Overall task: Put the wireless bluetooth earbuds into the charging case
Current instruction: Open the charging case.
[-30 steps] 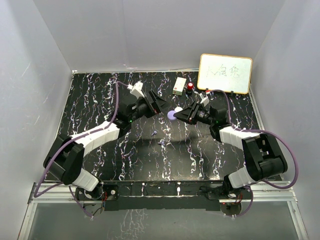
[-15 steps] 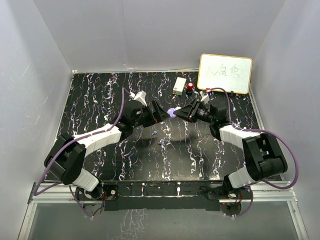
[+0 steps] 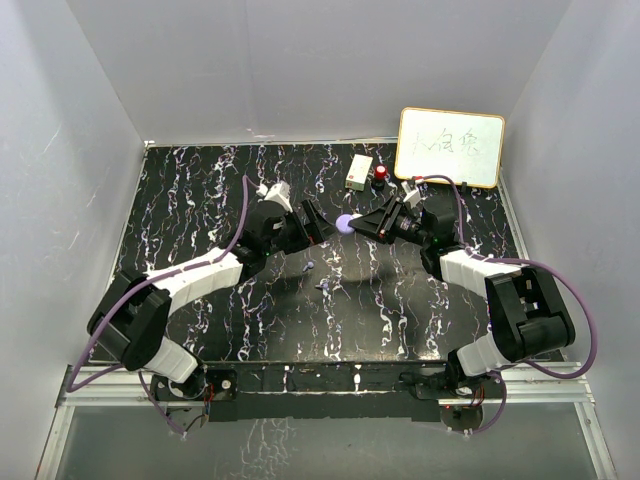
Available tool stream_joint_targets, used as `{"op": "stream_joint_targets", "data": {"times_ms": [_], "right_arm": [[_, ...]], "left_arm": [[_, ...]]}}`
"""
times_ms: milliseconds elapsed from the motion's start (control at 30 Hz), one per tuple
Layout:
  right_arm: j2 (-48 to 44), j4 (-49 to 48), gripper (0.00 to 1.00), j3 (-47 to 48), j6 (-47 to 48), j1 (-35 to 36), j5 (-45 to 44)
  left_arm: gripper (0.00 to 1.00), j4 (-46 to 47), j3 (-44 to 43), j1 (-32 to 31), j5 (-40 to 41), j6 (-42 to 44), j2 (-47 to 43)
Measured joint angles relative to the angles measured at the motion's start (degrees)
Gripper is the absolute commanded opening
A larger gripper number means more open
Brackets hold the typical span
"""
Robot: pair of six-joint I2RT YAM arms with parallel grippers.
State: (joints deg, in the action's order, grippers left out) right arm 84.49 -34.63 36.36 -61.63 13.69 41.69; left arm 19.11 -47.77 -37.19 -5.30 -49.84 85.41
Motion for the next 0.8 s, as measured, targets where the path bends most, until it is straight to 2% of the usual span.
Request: {"op": "stream_joint_targets", "data": {"times_ms": [800], "right_arm": [[-0.7, 0.7, 0.00, 0.6, 0.2, 0.0, 0.3]], "left_arm": [[0.98, 1.0, -0.2, 0.1, 2.9, 0.4, -0.9]]}}
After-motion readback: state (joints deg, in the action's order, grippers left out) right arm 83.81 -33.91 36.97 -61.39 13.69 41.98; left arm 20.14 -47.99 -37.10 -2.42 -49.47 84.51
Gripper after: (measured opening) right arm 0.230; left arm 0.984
